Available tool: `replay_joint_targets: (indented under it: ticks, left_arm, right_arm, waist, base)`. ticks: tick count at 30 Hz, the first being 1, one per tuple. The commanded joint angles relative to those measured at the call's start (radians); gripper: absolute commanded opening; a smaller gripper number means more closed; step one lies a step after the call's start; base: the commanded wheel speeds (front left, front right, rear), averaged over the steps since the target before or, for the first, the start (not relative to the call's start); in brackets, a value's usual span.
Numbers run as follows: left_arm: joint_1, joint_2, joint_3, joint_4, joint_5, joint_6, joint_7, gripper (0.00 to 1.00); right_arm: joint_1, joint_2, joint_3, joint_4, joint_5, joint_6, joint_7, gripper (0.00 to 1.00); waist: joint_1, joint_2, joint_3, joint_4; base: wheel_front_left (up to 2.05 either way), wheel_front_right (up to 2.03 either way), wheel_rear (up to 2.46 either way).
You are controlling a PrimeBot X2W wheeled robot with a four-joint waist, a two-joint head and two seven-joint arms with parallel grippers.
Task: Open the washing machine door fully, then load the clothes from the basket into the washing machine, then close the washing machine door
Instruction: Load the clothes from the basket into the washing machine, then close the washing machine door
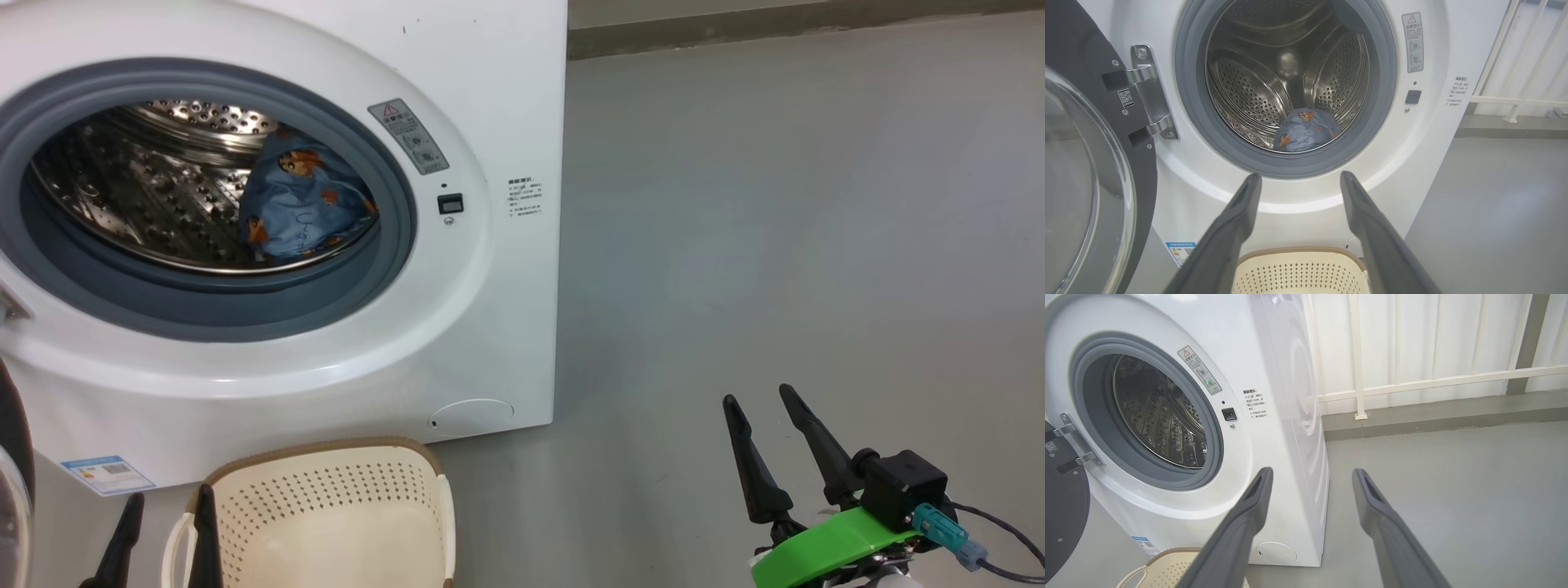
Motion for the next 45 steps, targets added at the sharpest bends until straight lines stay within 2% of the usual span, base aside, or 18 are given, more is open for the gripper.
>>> replay_joint_targets:
  ticks: [1,14,33,45]
  left_arm:
    - [-0.023,0.006,0.028,-0.02,0.007,-0.002,-0.005,1.0]
    - [-0.025,0.005,0.04,-0.027,0.024,-0.002,-0.005,1.0]
    - [-0.043,0.009,0.037,-0.043,0.007,-0.002,-0.005,1.0]
    - [-0.047,0.006,0.032,-0.041,0.012,-0.002,-0.005,1.0]
  right_arm:
    - [0.004,0.002,0.022,-0.022,-0.009,0.003,-0.005,1.0]
    - [0.006,0.002,0.019,-0.024,-0.007,0.003,-0.005,1.0]
    - [0.012,0.002,0.007,-0.027,-0.003,0.003,-0.005,1.0]
    - [0.009,0.002,0.004,-0.026,-0.008,0.003,-0.005,1.0]
  waist:
    - [0.0,-0.0001,-0.002,0.0]
    - [0.0,-0.0001,0.003,0.0]
    - [0.0,-0.0001,0.003,0.01]
    - [0.0,-0.0001,0.001,0.017]
  base:
    - [0.0,0.0,0.0]
    - [-0.21,0.18,0.03]
    - [-1.6,1.6,0.0]
    - [-0.37,0.37,0.0]
